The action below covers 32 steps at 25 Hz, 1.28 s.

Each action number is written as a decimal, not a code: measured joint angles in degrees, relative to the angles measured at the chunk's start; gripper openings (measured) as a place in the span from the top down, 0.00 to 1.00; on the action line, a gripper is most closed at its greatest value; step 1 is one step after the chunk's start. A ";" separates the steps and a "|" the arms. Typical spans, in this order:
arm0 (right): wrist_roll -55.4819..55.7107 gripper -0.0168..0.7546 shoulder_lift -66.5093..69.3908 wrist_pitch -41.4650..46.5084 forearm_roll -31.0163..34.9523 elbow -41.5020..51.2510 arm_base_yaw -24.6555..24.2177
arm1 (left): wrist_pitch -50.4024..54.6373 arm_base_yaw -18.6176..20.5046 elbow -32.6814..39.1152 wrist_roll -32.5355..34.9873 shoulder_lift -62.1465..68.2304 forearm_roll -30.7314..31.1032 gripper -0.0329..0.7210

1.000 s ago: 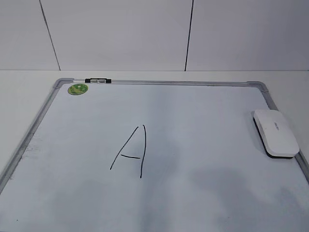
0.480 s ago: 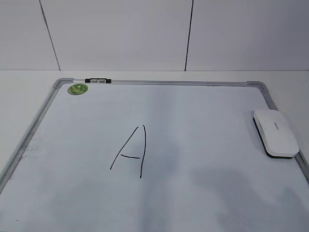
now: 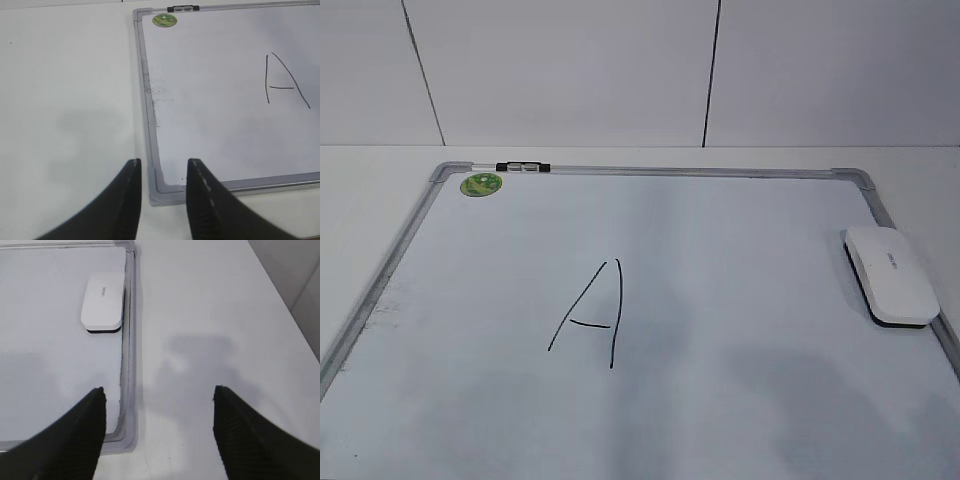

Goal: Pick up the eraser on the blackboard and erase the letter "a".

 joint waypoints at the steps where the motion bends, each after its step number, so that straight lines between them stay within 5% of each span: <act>1: 0.00 0.28 0.00 0.00 0.00 0.00 -0.24 | 0.00 0.28 0.00 0.00 0.00 0.00 0.65; 32: 0.00 0.28 0.00 0.00 -0.03 0.00 -1.30 | 0.00 0.60 0.00 0.00 0.00 0.00 0.65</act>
